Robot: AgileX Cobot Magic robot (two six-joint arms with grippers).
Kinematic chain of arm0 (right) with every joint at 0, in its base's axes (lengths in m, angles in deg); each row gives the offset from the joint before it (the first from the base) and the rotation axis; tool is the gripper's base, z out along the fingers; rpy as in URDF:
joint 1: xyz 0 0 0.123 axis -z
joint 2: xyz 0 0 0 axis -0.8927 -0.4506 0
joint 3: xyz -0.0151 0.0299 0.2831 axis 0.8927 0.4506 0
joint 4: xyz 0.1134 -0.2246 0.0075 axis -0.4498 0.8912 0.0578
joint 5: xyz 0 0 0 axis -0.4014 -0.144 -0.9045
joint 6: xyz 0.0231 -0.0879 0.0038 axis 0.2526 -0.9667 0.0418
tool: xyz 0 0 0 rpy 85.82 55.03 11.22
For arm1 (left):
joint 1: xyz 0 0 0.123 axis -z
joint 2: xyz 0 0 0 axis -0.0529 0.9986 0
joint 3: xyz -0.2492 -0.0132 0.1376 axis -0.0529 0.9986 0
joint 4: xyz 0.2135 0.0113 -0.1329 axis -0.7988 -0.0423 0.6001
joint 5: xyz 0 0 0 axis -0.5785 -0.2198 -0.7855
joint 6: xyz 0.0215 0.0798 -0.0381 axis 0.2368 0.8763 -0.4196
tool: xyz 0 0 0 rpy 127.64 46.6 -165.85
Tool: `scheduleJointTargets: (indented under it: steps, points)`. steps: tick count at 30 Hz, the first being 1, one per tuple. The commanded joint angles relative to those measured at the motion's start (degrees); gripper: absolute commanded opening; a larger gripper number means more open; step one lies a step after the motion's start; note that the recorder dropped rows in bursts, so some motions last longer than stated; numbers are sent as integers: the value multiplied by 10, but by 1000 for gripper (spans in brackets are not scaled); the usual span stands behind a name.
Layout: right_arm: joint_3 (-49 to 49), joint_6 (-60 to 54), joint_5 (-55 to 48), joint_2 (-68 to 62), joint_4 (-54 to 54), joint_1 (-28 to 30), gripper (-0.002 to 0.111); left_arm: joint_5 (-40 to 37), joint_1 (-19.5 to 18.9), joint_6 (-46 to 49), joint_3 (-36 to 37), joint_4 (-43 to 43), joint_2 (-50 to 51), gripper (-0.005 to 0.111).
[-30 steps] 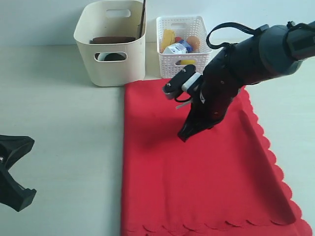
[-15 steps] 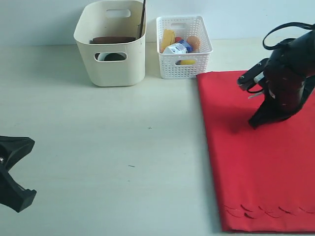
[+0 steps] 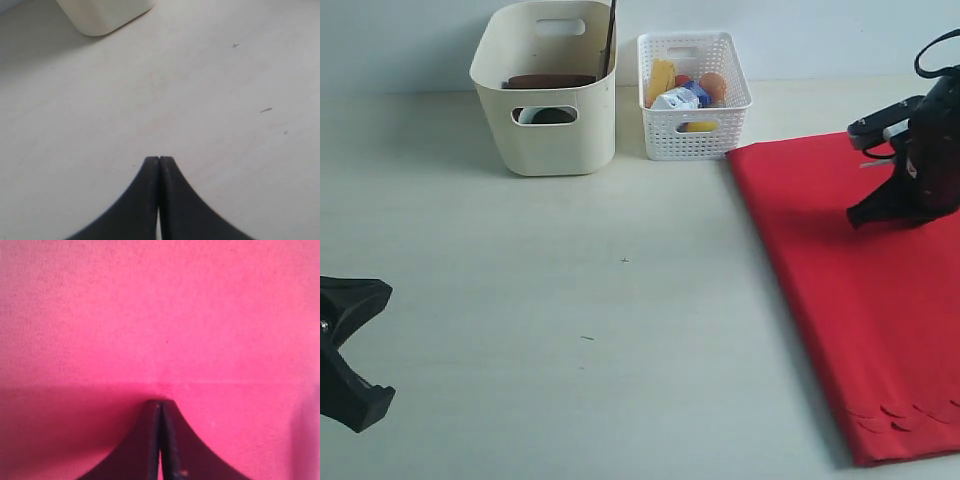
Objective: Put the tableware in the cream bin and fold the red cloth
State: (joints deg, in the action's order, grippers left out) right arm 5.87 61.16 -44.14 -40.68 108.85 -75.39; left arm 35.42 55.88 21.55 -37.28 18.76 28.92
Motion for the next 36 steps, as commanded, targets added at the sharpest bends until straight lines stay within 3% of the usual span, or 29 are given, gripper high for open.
scheduleJointTargets:
  steps: [1,13,19,25,28,32,36]
  points:
    - [3,17,-36,-13,-19,33,0,2,-2,-2,3,-1,-4,1]
    - [3,23,-54,63,-31,42,0,11,-2,-2,11,-1,-4,1]
    - [2,8,78,2,-75,42,0,11,-2,-2,11,10,-4,1]
    - [-128,-13,71,-89,-84,42,0,5,-2,-2,11,12,-4,1]
    - [-234,-153,40,-136,-212,42,0,7,-2,-2,11,-7,-4,1]
    - [-294,-271,-10,-142,-340,42,0,10,-2,-2,11,-8,-4,1]
    - [-336,-298,-93,-113,-356,42,0,10,-2,-2,11,-8,-4,1]
